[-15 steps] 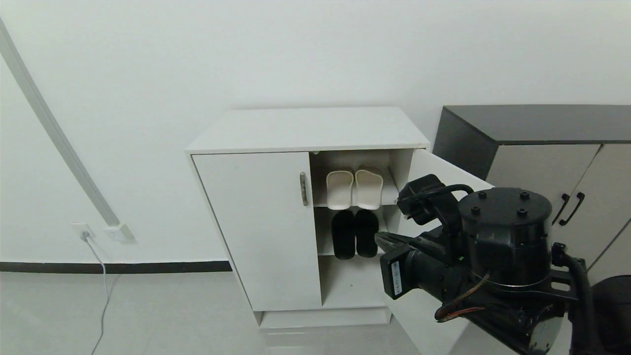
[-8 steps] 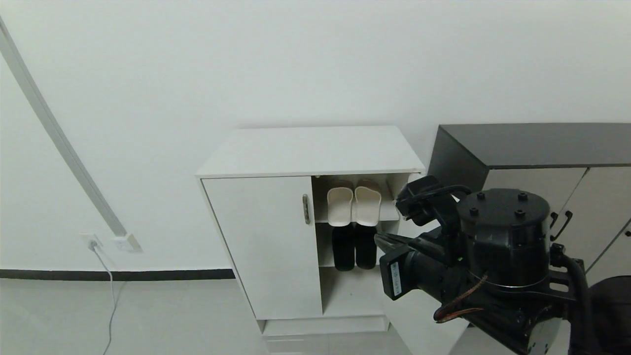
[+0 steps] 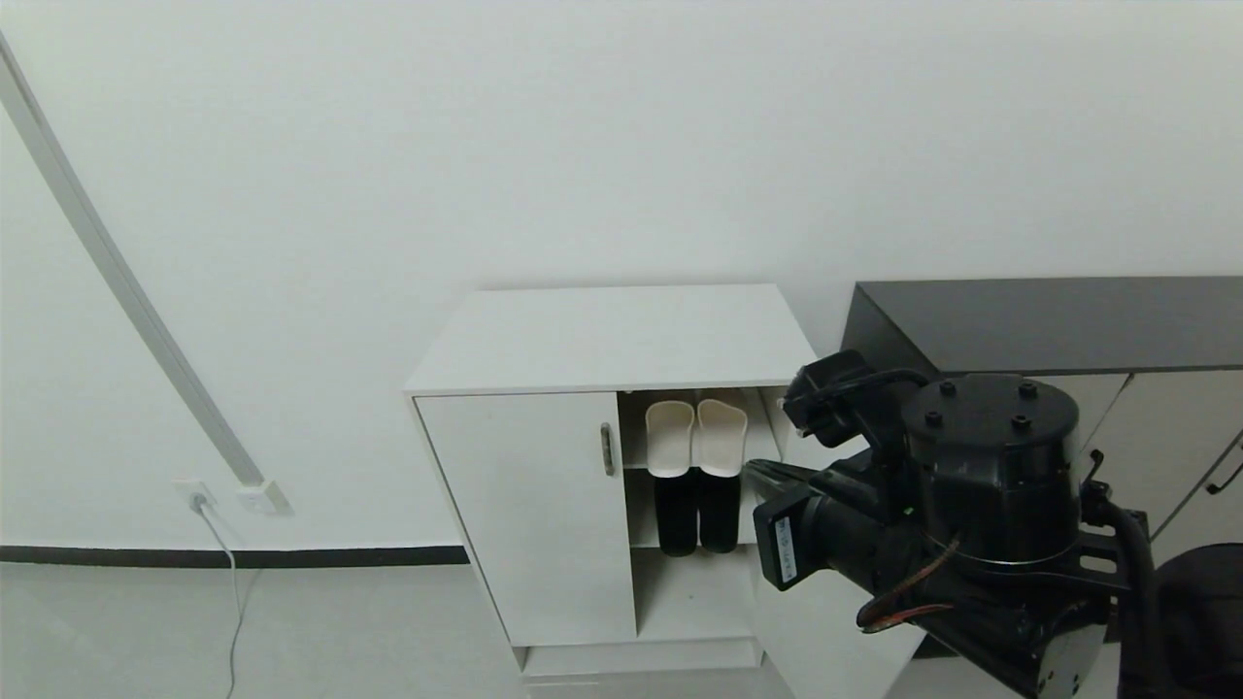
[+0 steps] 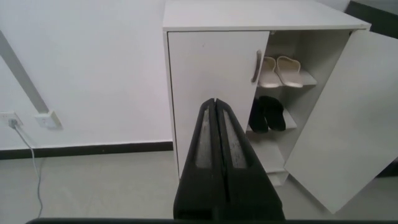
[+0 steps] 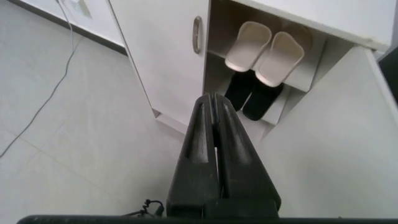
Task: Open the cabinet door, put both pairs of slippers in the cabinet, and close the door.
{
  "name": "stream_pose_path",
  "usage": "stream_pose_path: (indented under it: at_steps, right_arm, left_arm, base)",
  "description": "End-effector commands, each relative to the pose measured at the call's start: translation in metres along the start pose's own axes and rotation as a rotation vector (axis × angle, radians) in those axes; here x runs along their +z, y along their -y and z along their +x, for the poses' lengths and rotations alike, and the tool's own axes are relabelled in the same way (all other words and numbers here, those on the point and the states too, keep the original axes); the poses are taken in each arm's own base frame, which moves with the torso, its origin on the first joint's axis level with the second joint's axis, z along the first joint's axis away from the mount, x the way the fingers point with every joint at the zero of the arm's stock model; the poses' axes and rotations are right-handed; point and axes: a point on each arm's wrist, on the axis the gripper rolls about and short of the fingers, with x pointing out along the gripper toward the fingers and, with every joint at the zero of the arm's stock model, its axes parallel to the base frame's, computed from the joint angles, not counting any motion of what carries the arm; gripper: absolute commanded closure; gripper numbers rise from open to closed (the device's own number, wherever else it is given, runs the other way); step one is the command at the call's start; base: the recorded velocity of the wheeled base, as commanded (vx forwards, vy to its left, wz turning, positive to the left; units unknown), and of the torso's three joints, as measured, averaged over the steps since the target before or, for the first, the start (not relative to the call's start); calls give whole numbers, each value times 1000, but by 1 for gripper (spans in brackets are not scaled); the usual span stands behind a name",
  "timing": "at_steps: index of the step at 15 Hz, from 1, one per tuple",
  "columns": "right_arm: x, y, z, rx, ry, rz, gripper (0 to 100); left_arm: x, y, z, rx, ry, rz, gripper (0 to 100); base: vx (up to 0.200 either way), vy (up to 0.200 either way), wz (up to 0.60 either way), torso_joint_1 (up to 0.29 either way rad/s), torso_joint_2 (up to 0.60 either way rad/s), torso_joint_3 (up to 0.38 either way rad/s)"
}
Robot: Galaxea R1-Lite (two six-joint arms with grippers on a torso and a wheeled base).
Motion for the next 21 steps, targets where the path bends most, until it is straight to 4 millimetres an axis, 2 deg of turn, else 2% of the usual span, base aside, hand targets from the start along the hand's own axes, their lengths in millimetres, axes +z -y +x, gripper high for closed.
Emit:
stream_pose_path:
  at_steps: [1,4,10,17,18,20,21]
  right_arm:
    - [-2,0,0,0,-6,-5,100]
    - [-3,0,0,-1,-10,-8,100]
    - [-3,1,1,-5,-10,-7,100]
    - [-2,7,3,-26,-10,-2,100]
    - [-2,10,4,-33,-11,-1,100]
    - [-4,14,10,-53,-21,1,100]
    - [-5,22,20,-87,-22,4,100]
  left_arm:
    - [0,0,0,1,-2,0,100]
    - [0,0,0,0,-2,0,100]
    - [0,0,0,1,-2,-2,100]
    - [0,0,0,1,-2,-2,100]
    - [0,0,0,1,-2,-2,100]
    - [0,0,0,1,-2,-2,100]
    - [0,0,0,1,-2,-2,100]
  base:
    - [0,0,0,105,-266,-139]
    - [0,0,0,14,-28,-15]
    - [0,0,-600,2,-3,2]
    - [0,0,0,0,0,0]
    - [-200,0,0,-2,7,2]
    - [-200,0,0,2,-2,2]
    - [0,0,0,0,0,0]
